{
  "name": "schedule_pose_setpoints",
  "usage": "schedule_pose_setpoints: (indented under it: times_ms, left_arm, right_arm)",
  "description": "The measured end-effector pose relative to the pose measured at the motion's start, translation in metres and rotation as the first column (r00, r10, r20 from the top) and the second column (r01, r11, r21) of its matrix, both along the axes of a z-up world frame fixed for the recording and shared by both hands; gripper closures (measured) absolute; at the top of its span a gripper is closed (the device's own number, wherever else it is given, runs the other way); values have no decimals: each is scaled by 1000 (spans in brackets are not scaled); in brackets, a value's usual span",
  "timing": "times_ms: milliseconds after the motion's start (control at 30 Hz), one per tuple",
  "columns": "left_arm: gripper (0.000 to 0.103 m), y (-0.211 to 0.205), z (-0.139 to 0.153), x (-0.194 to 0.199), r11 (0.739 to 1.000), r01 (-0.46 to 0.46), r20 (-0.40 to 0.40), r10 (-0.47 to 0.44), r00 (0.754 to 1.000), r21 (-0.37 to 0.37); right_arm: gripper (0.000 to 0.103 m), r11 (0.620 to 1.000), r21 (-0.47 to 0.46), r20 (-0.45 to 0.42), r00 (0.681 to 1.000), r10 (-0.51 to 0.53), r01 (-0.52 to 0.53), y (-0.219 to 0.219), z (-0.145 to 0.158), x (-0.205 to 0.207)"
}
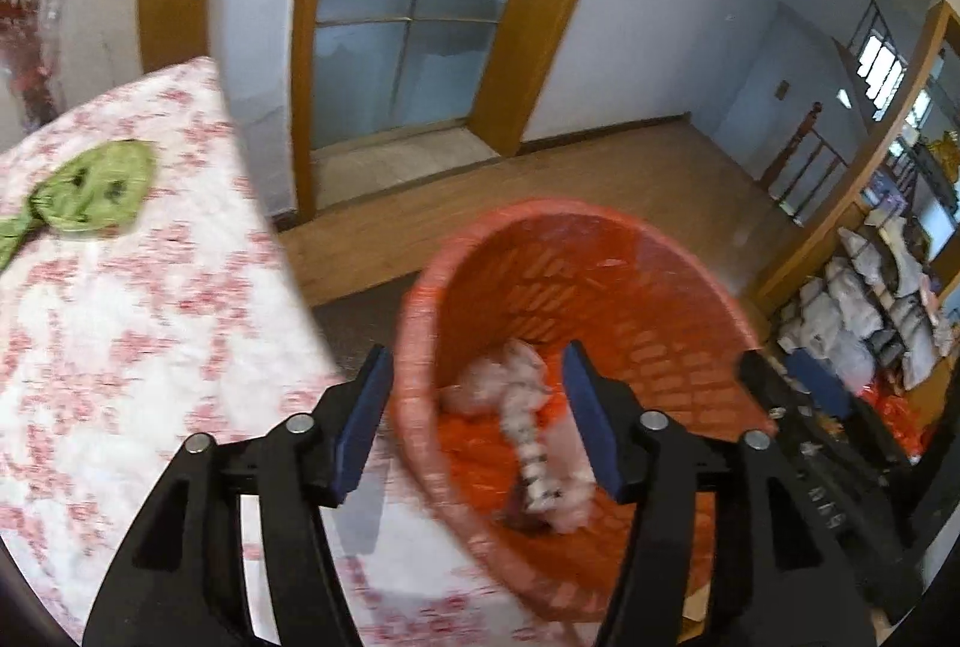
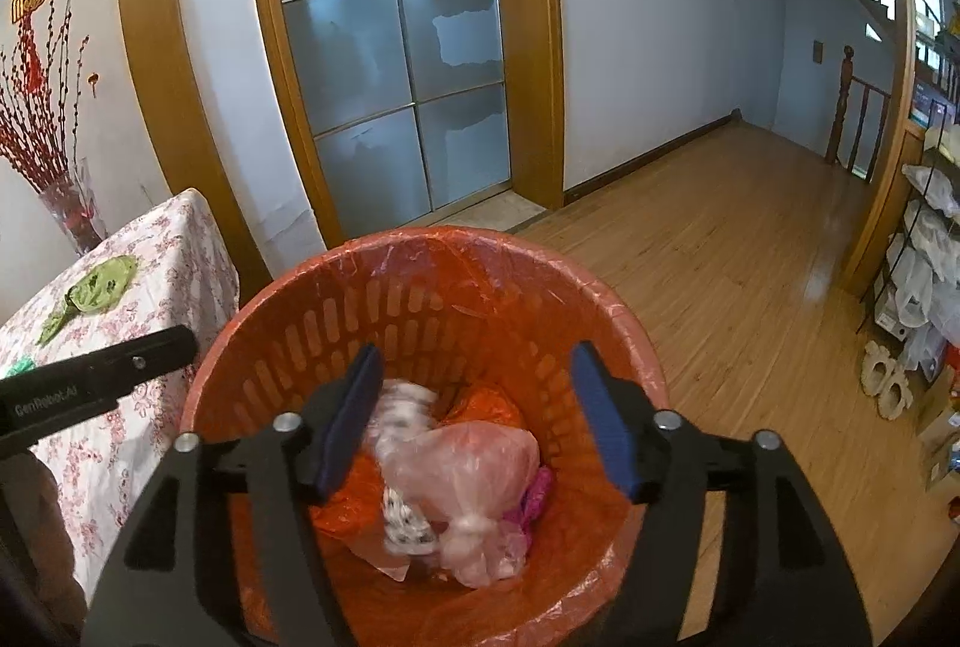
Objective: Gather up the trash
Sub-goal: 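Open both tools to drop the paw-print and clear bags into the basket, then return to the table and grasp the dark green bag with the left tool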
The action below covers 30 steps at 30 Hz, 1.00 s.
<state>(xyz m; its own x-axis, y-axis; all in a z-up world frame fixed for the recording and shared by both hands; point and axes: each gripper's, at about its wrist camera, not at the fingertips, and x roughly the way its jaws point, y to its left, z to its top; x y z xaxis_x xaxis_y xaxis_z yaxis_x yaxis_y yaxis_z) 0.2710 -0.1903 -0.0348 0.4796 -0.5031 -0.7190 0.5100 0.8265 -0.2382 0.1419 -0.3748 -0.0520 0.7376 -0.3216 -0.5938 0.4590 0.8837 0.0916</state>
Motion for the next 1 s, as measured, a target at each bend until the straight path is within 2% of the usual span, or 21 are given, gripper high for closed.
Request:
schedule_pose_setpoints:
  times_ms: [300,433,567,667,800,1000]
  left_arm:
    - [26,57,-2,0,990,-116,41,113,993,83]
    - [23,86,0,4,980,-172,58,167,984,98]
    - [20,119,2,7,961,-240,115,225,968,140]
    - [19,146,3,12,940,-299,146,276,950,164]
    - [19,191,2,24,899,-398,170,370,913,183]
    - [19,255,3,42,835,-520,182,492,851,177]
  right_arm:
    - [28,1000,-1,-5,1000,27,-27,16,1,-2]
    - [27,999,-12,-7,999,51,-51,28,3,-1]
    - [21,997,-29,-1,997,72,-72,42,7,0]
    - [16,996,-30,4,996,84,-84,51,9,0]
    - [10,996,-35,8,996,86,-86,64,11,4]
    - [9,994,-33,14,995,101,-100,80,13,10]
